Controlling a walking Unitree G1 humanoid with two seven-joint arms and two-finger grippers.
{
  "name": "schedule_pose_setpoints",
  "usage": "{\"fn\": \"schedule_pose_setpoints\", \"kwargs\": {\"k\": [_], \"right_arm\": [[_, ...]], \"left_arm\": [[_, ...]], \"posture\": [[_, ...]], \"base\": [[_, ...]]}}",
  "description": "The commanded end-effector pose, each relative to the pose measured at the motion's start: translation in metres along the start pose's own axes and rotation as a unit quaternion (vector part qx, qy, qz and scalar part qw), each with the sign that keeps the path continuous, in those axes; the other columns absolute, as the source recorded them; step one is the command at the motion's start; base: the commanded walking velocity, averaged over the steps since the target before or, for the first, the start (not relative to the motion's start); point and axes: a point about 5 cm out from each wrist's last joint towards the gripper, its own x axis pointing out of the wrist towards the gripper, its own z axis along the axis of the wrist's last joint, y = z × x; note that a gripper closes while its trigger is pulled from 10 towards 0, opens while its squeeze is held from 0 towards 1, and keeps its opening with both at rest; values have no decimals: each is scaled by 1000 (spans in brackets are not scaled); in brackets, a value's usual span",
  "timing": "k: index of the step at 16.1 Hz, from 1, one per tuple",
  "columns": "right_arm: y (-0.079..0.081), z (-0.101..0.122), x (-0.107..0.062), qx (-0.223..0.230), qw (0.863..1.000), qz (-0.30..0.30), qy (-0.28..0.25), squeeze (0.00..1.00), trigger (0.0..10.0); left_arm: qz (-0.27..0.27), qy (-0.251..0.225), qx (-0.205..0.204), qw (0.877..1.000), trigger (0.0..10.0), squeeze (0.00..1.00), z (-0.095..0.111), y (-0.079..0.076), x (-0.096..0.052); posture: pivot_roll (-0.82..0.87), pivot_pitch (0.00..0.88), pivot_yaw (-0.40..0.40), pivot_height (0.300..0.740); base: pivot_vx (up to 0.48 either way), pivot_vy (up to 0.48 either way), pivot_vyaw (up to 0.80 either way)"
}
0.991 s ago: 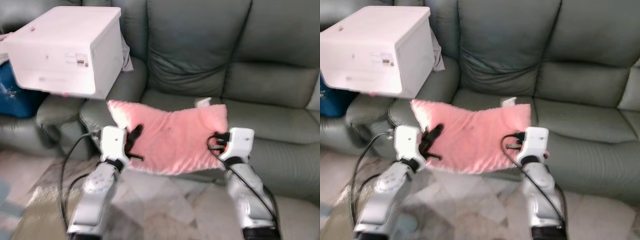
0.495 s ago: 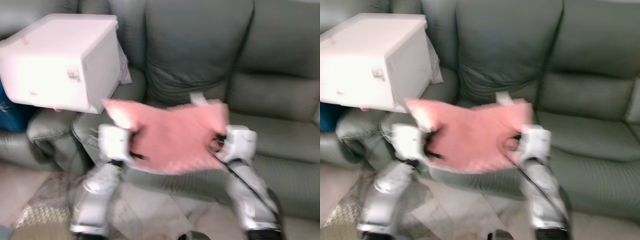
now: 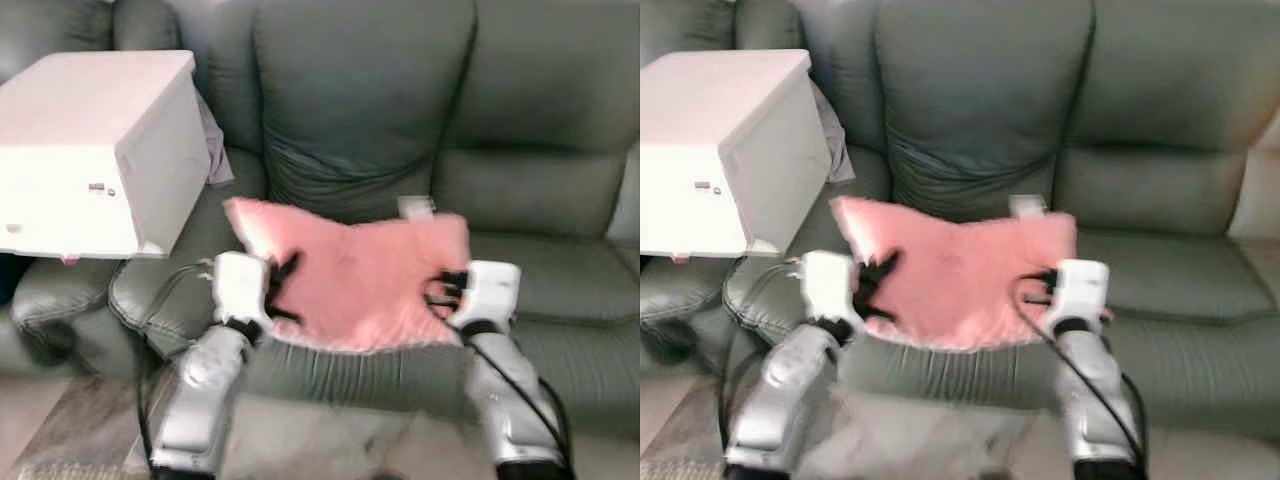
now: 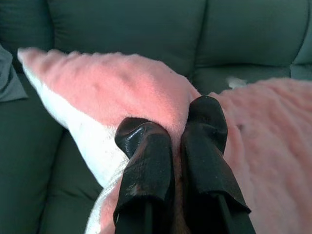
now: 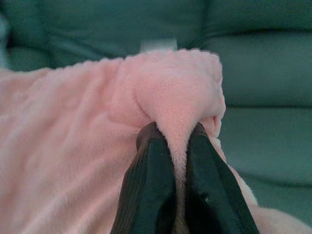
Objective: Move the pillow to the sofa
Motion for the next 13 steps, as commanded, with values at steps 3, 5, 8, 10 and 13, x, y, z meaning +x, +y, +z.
{"fn": "schedule_pose_setpoints", "kwargs": {"k": [3, 5, 8, 10, 13], "right_arm": [[12, 5, -1, 6, 1000, 19, -17, 0, 10000], [11, 4, -2, 7, 1000, 17, -20, 0, 10000], [12, 3, -2, 5, 1000, 17, -17, 0, 10000], [14, 0, -1, 1, 1000, 19, -16, 0, 10000], [16, 1, -2, 3, 1000, 23, -20, 0, 10000]], "left_arm": [[46, -18, 19, 999, 10000, 0, 1, 19, -9], [80, -12, 53, 995, 10000, 0, -3, 29, -13], [102, -6, 55, 993, 10000, 0, -7, 35, -21], [124, -6, 72, 990, 10000, 0, -10, 42, -28], [143, -1, 81, 986, 10000, 0, -12, 51, -37]], "posture": [[-47, 0, -7, 740], [-42, 0, -18, 740], [-33, 0, -24, 740], [-23, 0, -26, 740], [-12, 0, -25, 740]], "base": [[180, 0, -740], [0, 0, 0], [0, 0, 0], [0, 0, 0], [0, 0, 0]]}}
